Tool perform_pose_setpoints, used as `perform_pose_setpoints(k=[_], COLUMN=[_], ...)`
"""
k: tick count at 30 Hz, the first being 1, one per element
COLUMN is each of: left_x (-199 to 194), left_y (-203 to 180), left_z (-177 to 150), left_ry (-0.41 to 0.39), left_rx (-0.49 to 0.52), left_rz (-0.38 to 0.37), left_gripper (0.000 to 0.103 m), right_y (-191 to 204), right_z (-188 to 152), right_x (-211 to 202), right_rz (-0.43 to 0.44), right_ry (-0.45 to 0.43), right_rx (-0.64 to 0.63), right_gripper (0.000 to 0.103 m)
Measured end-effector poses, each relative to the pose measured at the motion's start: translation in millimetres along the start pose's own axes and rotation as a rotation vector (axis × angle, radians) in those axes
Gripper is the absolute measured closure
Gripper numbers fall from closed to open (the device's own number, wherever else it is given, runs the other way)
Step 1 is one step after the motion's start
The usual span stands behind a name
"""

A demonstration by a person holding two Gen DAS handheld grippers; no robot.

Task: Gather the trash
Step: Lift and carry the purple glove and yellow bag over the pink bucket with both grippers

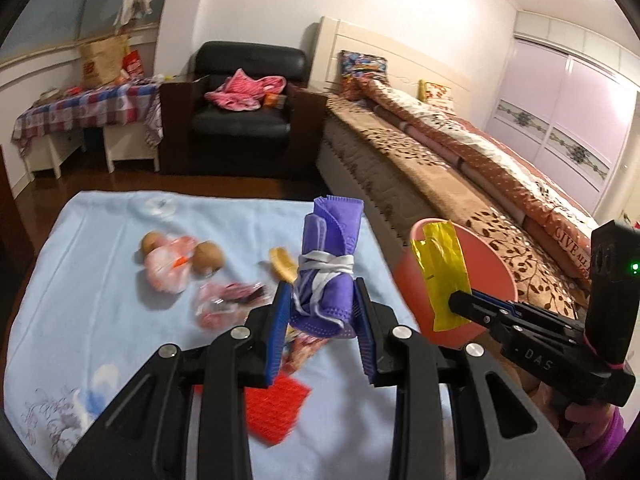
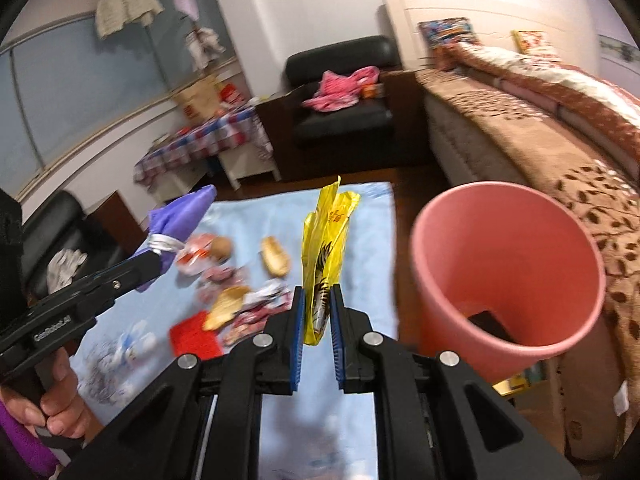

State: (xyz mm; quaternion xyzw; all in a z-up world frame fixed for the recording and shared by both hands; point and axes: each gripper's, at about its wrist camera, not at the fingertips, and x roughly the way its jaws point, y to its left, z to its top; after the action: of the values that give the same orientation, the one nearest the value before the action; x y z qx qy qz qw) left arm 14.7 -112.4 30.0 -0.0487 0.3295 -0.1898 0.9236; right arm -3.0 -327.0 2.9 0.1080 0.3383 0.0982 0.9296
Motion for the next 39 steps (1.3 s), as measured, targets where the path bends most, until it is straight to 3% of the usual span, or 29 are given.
perform_pose_setpoints(k=[16,39], left_x=[46,119], left_y=[-81,-154], left_z=[22,22], left_ry=[0.016,0.103], left_rx=[0.095,0.175], left_rz=[-0.105,-0.143], left_gripper=[0.072,0.072], right_y=[-89,-149], right_z=[3,5], right_x=[-30,-22], right_rz=[-0.157,-0.222], right_ry=[-0.088,-0.089], right_rx=[0.149,0.223], right_gripper=[0.091,0.091])
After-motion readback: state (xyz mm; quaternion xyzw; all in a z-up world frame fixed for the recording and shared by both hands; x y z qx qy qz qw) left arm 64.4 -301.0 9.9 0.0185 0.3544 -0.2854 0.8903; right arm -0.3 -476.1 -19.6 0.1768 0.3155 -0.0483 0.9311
